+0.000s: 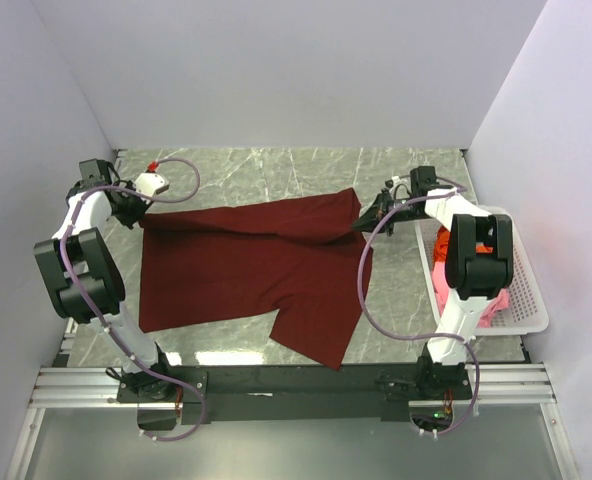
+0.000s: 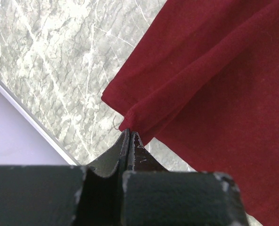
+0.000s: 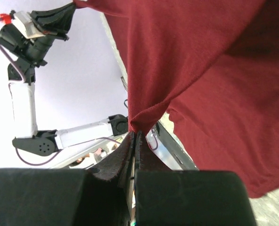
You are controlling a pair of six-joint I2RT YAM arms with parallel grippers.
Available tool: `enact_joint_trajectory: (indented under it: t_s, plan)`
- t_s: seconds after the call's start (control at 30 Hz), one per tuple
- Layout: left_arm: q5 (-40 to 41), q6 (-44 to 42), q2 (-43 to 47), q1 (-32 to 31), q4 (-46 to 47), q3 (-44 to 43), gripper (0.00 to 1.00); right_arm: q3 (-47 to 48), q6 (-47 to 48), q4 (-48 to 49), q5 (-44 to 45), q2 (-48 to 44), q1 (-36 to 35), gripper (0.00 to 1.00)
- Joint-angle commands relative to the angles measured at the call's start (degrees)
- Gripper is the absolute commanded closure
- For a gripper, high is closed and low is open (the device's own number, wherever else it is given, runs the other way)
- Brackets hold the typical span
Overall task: Fold and stack the t-shirts
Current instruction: Fold the tshirt
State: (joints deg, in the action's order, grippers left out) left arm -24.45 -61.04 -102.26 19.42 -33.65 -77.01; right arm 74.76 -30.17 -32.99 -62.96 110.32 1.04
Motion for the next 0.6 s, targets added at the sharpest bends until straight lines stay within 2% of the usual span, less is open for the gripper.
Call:
enact_joint_trajectory:
  t_s: [0.0,0.2,0.57]
  plan:
    - [-0.95,-1.28,2.5,0.27,0.69,0.55,1.0,-0.23,-1.99,3.11,-2.43,-4.76,-2.25,1.0]
    - [-1.31,-2.24,2.5,0.18,0.25,1.77,1.0,1.09,1.25,-0.05,-0.94,-2.4,-2.53,1.0]
    - [2.47,-10.68,3.29,-0.44,0.69,9.69,0.99,4.16,6.35,-3.83,1.96,0.59,-2.18,1.0]
